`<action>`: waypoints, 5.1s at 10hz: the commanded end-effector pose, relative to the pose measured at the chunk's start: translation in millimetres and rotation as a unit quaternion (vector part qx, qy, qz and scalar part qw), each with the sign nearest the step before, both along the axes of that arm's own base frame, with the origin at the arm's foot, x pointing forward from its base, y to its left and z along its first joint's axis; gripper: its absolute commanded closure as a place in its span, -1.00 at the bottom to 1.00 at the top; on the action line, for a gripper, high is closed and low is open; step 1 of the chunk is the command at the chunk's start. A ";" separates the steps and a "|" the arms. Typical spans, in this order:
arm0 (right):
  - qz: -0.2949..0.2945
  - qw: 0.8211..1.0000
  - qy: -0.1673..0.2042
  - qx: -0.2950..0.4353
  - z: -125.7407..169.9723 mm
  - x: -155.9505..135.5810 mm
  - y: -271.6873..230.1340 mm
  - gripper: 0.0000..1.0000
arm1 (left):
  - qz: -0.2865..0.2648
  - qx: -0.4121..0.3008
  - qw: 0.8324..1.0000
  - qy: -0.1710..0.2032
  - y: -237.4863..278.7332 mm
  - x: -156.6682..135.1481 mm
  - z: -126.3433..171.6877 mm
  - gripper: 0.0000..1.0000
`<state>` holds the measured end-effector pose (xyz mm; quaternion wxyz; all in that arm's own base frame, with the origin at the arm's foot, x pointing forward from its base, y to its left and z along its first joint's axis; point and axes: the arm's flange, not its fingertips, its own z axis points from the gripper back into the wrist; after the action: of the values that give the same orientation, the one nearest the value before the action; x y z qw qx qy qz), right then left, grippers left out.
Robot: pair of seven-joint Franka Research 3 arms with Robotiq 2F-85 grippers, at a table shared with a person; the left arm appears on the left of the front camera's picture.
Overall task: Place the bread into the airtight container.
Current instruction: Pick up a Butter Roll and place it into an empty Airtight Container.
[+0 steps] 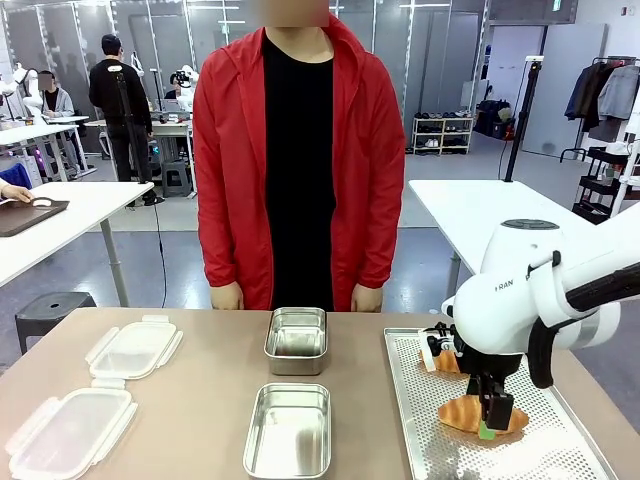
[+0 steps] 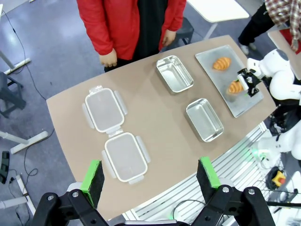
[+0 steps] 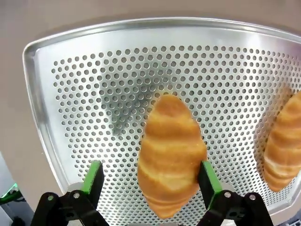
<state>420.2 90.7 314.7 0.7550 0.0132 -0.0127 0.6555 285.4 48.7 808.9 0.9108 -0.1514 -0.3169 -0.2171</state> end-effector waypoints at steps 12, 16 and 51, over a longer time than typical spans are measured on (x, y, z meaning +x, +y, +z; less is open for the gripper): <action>-0.001 1.000 -0.018 -0.004 52.5 -5.9 16.3 0.28 | -0.006 0.007 1.000 -0.002 -0.3 -1.6 0.7 -1.00; 0.003 0.998 -0.053 -0.018 133.0 -37.6 85.6 0.28 | -0.006 0.007 1.000 -0.002 -0.3 -1.6 0.7 -1.00; -0.553 0.829 -0.021 0.084 45.1 -51.8 320.7 -0.52 | -0.006 0.007 1.000 -0.002 -0.3 -1.6 0.7 -1.00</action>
<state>365.4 398.1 363.5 0.9854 0.0555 -0.0720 0.1440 285.4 48.4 809.0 0.9108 -0.1511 -0.3169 -0.2173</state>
